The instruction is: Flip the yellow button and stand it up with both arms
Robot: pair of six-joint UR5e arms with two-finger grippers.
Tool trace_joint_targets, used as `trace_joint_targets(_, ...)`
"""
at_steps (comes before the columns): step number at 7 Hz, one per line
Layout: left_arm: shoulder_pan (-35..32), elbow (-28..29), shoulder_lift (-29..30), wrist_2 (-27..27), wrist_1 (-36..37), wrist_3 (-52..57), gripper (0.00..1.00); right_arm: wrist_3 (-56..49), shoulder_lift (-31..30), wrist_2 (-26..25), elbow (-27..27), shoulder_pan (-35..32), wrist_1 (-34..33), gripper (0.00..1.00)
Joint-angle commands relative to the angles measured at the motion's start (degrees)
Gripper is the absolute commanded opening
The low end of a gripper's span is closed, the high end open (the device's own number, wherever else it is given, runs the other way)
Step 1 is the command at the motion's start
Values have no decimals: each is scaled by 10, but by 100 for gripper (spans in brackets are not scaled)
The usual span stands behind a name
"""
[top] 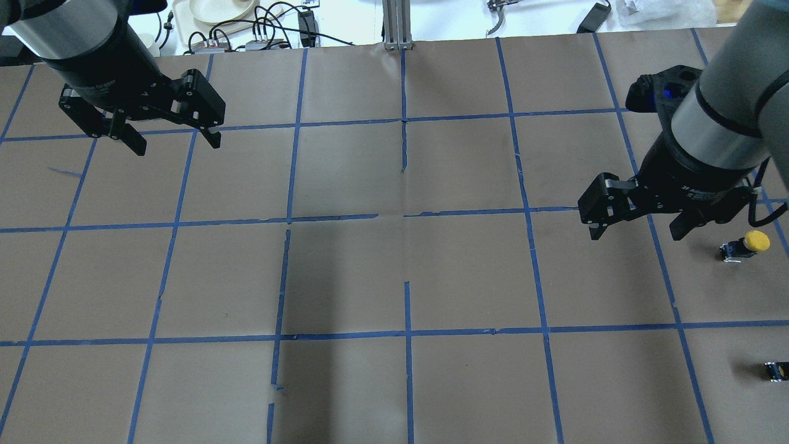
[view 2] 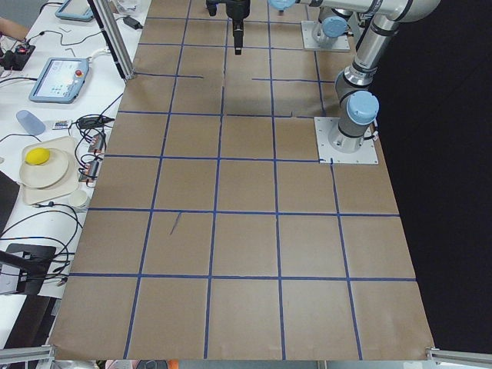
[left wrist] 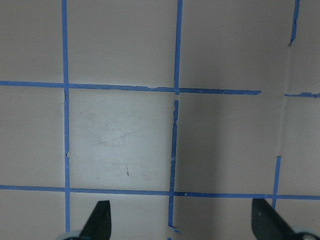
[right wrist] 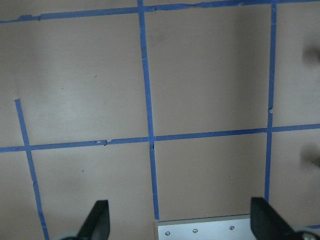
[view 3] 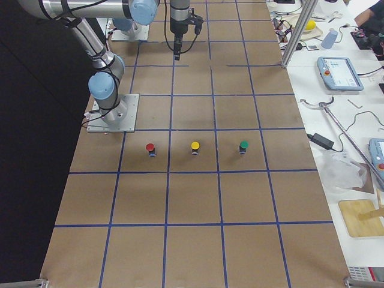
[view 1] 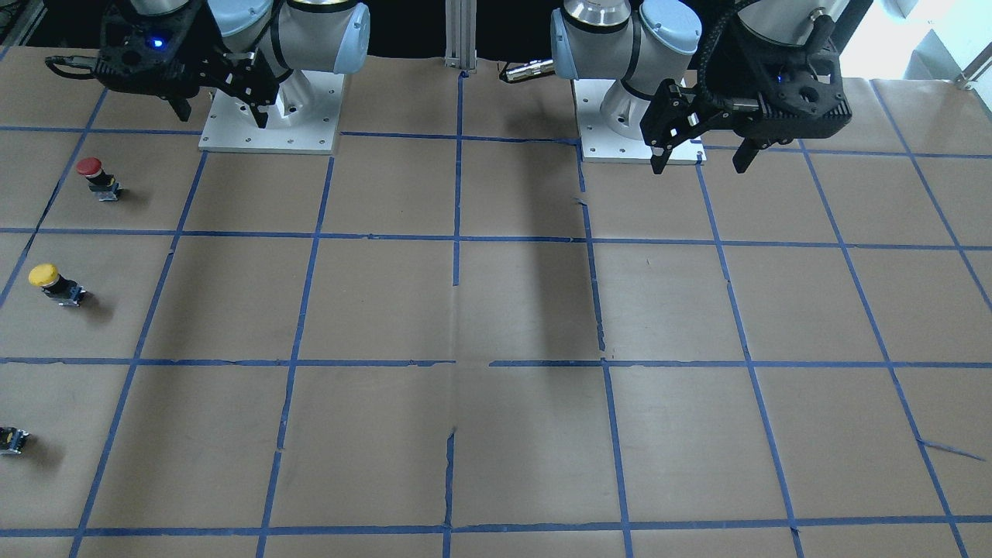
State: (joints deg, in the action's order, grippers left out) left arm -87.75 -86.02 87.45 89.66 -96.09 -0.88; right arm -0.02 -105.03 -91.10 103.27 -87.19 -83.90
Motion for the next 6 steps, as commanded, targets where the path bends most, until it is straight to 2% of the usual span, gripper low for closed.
trace_joint_targets(1, -1, 0, 0, 0, 0, 0, 100, 5, 28, 8, -24, -20, 1, 100)
trace_joint_targets(3, 0, 1, 1, 0, 0, 0, 100, 4, 76, 6, -61, -19, 0, 100)
trace_joint_targets(6, -1, 0, 1, 0, 0, 0, 100, -1, 86, 8, -61, -15, -6, 100)
